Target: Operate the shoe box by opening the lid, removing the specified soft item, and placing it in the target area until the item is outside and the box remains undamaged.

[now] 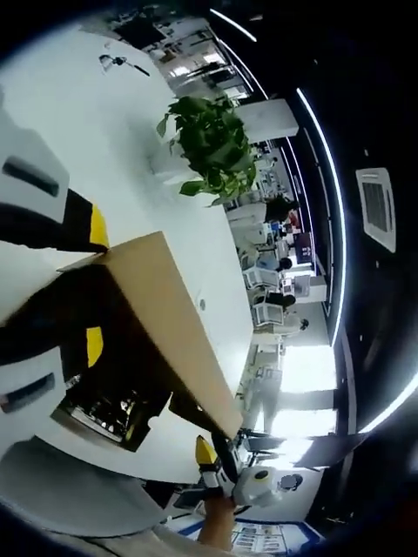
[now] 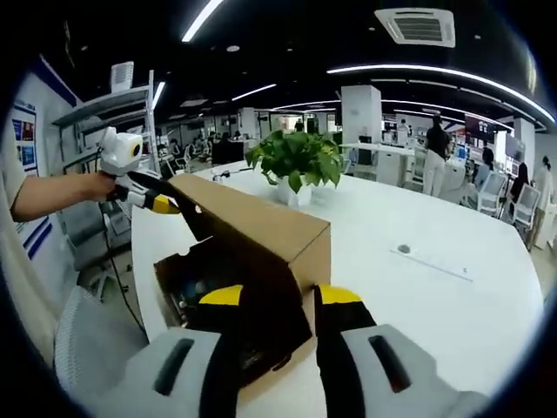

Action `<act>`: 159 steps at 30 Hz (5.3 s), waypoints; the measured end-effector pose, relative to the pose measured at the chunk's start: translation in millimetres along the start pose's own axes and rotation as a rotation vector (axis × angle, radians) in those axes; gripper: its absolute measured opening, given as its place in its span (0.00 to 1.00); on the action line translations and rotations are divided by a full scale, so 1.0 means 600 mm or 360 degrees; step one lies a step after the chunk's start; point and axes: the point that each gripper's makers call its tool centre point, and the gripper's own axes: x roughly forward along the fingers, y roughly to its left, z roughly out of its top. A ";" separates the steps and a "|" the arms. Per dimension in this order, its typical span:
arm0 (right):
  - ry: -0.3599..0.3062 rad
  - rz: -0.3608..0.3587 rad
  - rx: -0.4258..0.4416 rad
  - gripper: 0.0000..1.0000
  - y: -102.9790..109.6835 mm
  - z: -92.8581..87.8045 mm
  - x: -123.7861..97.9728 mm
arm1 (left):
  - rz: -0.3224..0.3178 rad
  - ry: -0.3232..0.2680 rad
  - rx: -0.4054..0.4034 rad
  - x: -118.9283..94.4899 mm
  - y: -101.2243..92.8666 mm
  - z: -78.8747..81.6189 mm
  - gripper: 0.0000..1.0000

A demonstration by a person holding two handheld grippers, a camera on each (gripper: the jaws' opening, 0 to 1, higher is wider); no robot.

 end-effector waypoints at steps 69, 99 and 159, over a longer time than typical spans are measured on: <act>0.0191 -0.0178 0.0000 0.15 -0.111 -0.072 0.058 | 0.0210 -0.0019 -0.0039 0.107 0.119 0.034 0.03; 0.0262 -0.0152 -0.0112 0.01 -0.104 -0.102 0.091 | 0.0245 0.0035 -0.0121 0.174 0.143 0.020 0.05; 0.0404 -0.0189 -0.0029 0.04 -0.138 -0.124 0.122 | 0.0257 0.0261 -0.0322 0.154 0.088 -0.106 0.03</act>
